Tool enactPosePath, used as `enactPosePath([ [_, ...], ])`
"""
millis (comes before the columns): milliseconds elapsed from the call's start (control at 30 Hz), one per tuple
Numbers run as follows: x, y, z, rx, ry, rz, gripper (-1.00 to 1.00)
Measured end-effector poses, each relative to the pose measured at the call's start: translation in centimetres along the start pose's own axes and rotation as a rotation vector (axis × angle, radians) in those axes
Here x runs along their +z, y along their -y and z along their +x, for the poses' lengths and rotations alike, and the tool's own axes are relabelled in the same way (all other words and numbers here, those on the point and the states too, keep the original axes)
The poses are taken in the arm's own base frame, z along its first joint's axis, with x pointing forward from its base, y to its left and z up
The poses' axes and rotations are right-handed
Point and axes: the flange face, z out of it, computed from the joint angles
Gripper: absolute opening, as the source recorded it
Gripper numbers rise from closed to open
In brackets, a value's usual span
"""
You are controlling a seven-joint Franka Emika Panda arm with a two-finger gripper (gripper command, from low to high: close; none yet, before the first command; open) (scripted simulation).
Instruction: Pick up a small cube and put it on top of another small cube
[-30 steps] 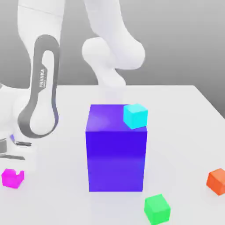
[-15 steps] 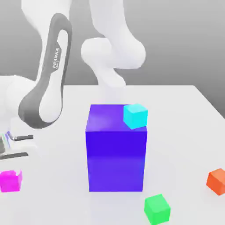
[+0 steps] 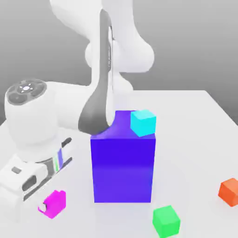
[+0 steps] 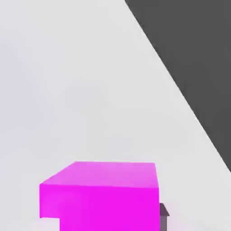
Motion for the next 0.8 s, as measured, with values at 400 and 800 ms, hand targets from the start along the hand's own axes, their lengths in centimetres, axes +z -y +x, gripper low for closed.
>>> enactPosePath([
  [400, -1.8, 9.4, 5.3, -0.672, -0.009, -0.029, -1.0],
  [800, -3.9, 19.7, 8.5, -1.347, -0.028, -0.063, -1.0],
])
